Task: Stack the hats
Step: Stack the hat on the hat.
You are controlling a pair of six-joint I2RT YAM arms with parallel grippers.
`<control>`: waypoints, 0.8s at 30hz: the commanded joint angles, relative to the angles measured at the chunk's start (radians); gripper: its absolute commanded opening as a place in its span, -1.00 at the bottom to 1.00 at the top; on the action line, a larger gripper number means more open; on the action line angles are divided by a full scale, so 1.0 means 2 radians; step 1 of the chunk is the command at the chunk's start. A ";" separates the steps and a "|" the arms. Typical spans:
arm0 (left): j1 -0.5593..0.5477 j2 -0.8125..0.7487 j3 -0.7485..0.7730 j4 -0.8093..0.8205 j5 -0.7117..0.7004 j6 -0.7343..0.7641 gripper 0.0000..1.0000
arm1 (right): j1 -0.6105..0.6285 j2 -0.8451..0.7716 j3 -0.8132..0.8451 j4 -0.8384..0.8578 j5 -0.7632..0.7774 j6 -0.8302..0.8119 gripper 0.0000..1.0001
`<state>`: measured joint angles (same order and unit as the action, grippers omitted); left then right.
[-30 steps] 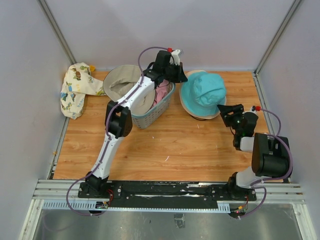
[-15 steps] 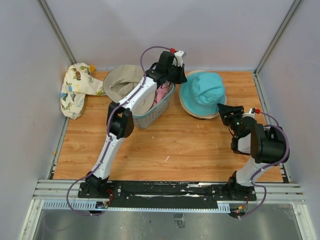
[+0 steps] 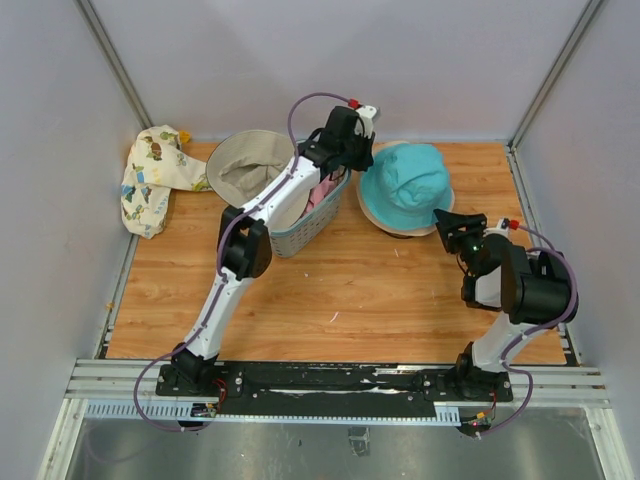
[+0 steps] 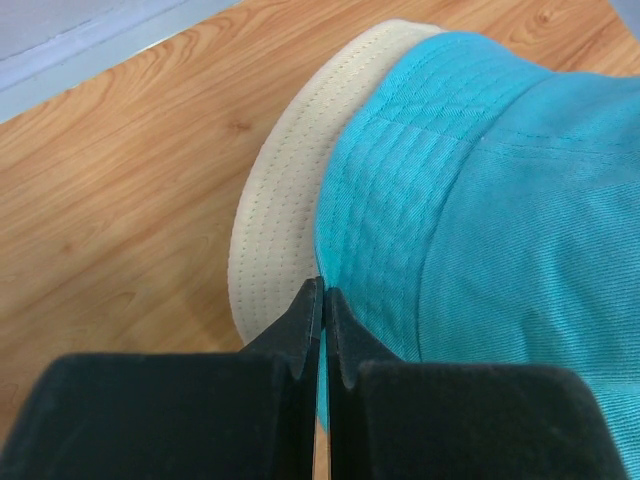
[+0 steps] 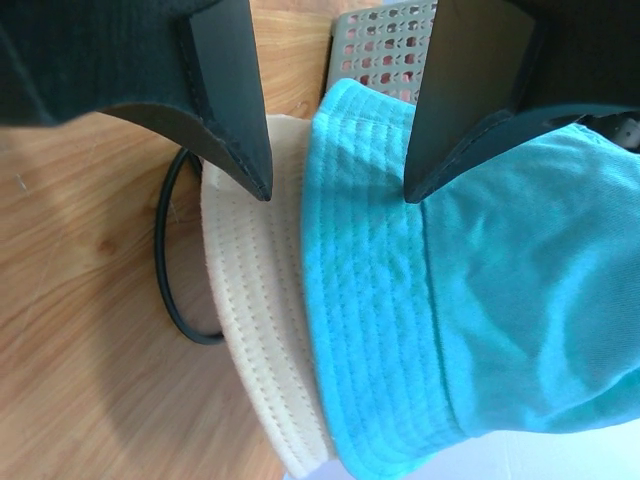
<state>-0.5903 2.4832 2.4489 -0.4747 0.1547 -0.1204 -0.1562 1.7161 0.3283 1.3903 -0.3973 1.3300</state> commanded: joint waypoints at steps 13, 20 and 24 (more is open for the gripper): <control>-0.008 0.014 -0.041 -0.077 -0.075 0.000 0.18 | 0.007 -0.188 0.022 -0.285 0.035 -0.102 0.16; -0.008 -0.040 -0.076 -0.051 -0.096 -0.020 0.32 | 0.007 -0.277 0.036 -0.387 0.050 -0.133 0.19; -0.008 -0.066 -0.083 -0.048 -0.101 -0.028 0.40 | 0.007 -0.317 0.042 -0.432 0.056 -0.144 0.20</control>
<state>-0.6052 2.4111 2.3112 -0.5072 -0.0090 -0.1368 -0.1562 1.1454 0.3763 0.6575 -0.3164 1.1000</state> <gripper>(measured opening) 0.676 0.597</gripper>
